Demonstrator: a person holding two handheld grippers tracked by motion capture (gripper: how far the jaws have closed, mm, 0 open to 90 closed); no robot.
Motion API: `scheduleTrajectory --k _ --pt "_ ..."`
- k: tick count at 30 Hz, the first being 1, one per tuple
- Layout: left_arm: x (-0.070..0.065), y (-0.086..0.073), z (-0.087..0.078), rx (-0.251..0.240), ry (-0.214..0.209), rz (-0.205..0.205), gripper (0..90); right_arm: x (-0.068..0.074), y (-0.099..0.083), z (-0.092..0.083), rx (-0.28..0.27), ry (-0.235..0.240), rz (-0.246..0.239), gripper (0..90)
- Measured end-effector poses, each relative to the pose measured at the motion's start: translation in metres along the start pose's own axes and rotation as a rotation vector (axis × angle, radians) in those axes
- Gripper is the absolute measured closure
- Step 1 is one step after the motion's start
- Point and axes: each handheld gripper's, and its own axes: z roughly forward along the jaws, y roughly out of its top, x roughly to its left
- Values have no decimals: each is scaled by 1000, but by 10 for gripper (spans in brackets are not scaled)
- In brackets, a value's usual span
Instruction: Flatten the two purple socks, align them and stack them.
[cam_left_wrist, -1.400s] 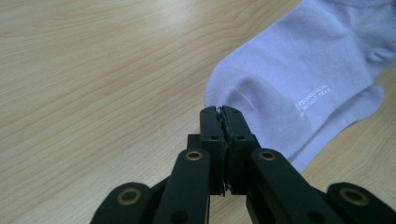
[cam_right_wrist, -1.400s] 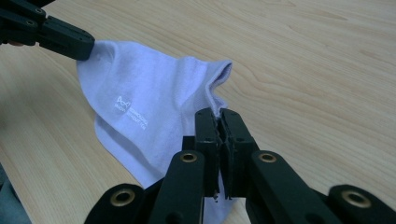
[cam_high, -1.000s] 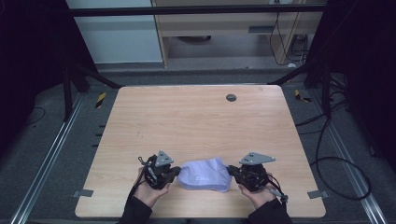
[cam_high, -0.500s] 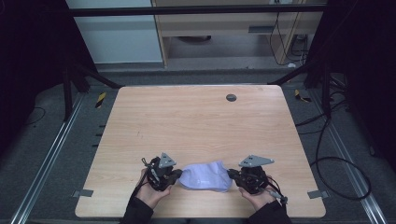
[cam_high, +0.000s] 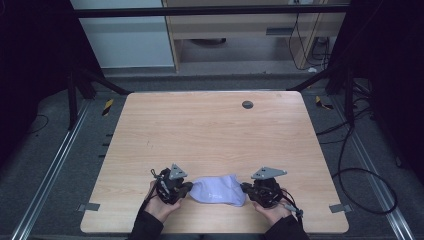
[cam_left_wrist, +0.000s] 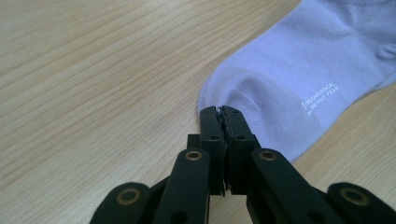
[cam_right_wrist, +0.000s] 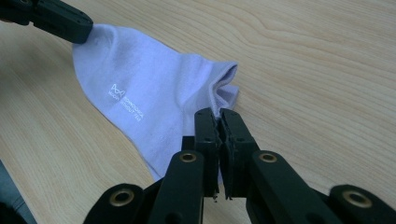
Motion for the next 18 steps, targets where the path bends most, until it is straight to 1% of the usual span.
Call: scheduleTrajectory --k 2,3,5,8,9,11,12,13,15,17,18 --pt "0 -1 2 7 1 0 872 1 0 1 6 -1 5 866" --pt "0 -1 3 9 1 -4 871 0 -1 2 5 -2 -4 867" --pt "0 -2 5 18 5 1 870 0 -1 4 13 -5 -2 866" --pt "1 -4 8 27 8 0 866 -1 -4 9 37 -12 -5 863" --pt "1 -4 8 29 8 -1 863 -2 -5 11 45 -17 -13 859" --pt "1 -5 9 32 8 0 858 -2 -5 12 49 -22 -14 853" --pt "1 -5 9 29 9 1 843 -3 -6 13 54 -26 -12 840" --pt "2 -5 9 27 10 5 812 -4 -7 14 58 -35 -19 801" --pt "2 -5 8 20 12 8 798 -4 -8 14 59 -38 -23 792" --pt "3 -4 4 -3 16 8 744 -4 -8 12 50 -39 -23 767" --pt "3 -2 1 -24 19 1 731 -4 -7 11 37 -37 -24 757"
